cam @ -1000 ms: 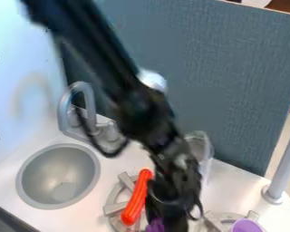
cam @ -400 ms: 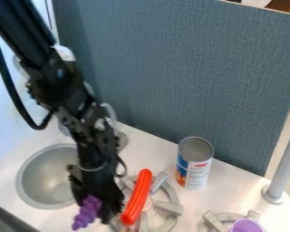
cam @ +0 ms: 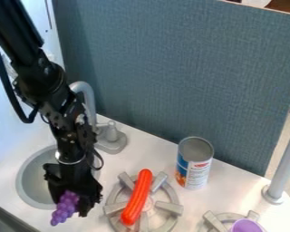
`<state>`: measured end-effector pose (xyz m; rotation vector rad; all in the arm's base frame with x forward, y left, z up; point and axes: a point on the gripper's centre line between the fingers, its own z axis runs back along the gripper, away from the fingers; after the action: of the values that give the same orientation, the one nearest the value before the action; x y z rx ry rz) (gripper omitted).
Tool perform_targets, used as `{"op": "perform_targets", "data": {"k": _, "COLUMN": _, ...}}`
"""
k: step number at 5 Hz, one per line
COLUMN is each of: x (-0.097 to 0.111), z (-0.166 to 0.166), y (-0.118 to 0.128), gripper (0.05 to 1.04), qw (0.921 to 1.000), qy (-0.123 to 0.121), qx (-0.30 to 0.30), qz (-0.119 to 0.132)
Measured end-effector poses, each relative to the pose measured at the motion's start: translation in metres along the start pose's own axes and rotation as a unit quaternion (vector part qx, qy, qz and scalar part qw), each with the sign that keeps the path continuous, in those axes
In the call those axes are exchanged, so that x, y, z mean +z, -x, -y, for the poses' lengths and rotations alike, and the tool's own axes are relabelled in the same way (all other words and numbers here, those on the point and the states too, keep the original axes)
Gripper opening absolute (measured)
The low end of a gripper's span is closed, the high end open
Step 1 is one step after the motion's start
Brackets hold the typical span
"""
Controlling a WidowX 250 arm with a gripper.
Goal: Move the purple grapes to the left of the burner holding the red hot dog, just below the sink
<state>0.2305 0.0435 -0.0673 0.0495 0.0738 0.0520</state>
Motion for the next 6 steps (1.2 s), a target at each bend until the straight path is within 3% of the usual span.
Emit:
{"op": "perform_targets", "data": {"k": 2, "x": -0.030, "z": -0.028, "y": -0.010, "gripper": 0.845, "qw": 0.9995, "qy": -0.025, "qx": 0.011, "qz": -0.014}}
{"op": "perform_targets", "data": {"k": 3, "x": -0.035, "z": -0.024, "y": -0.022, "gripper": 0.844, "qw": 0.9997, "qy": -0.011, "qx": 0.020, "qz": 0.004}}
{"op": "perform_targets", "data": {"k": 4, "x": -0.034, "z": -0.013, "y": -0.026, "gripper": 0.844, "qw": 0.9994, "qy": 0.024, "qx": 0.017, "qz": 0.015}}
{"op": "perform_targets", "data": {"k": 5, "x": -0.036, "z": -0.006, "y": -0.027, "gripper": 0.848, "qw": 0.9984, "qy": 0.041, "qx": 0.035, "qz": 0.017}}
{"op": "perform_targets", "data": {"k": 6, "x": -0.050, "z": 0.001, "y": -0.022, "gripper": 0.888, "qw": 0.9986, "qy": 0.039, "qx": 0.032, "qz": -0.015}}
